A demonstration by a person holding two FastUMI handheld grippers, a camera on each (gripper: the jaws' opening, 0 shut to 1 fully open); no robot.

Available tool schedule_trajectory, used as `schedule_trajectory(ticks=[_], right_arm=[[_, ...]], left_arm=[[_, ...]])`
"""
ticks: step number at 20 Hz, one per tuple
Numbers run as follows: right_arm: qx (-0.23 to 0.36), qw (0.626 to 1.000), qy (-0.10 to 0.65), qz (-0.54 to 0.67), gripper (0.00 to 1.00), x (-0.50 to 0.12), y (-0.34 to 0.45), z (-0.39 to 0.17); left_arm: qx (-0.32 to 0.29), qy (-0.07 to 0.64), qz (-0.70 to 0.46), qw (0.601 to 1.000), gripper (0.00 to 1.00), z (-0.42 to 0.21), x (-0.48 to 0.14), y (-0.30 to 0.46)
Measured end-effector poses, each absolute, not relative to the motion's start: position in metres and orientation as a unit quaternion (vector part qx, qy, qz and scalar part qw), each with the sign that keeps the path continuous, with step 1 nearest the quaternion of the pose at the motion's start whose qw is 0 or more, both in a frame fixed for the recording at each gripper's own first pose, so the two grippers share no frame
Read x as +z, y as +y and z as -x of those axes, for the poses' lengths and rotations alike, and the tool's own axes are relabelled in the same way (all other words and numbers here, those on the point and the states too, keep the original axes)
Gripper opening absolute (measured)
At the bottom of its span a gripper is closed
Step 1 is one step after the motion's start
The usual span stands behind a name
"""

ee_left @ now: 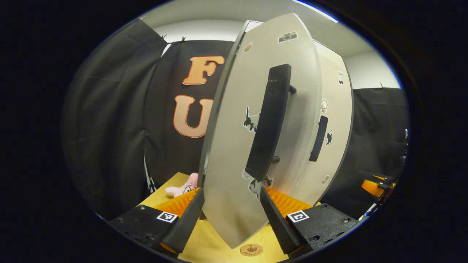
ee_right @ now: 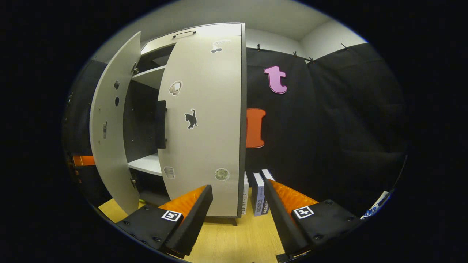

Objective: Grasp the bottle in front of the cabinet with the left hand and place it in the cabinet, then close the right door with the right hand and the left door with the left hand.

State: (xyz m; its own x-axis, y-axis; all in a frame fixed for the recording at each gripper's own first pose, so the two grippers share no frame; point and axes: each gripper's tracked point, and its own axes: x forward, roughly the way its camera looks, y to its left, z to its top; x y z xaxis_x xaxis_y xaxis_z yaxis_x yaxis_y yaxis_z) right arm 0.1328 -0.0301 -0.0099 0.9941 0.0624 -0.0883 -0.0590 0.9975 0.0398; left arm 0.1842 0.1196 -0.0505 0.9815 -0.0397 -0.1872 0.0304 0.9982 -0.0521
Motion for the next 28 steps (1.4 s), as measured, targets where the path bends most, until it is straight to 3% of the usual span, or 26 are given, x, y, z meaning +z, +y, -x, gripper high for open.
schedule_trajectory(ticks=[3,11,28], right_arm=[[0.019,0.999,0.044,-0.023,0.95,-0.010,-0.045,-0.122],[-0.009,0.999,0.042,0.005,0.95,-0.013,-0.072,-0.113],[-0.022,0.999,0.044,0.002,0.95,-0.012,-0.097,-0.115]], left_arm=[[-0.038,0.097,0.018,0.994,0.91,-0.206,-0.059,0.100],[-0.058,0.085,-0.031,0.994,0.94,-0.269,-0.085,0.062],[-0.052,0.098,-0.024,0.994,0.94,-0.289,-0.092,0.060]])
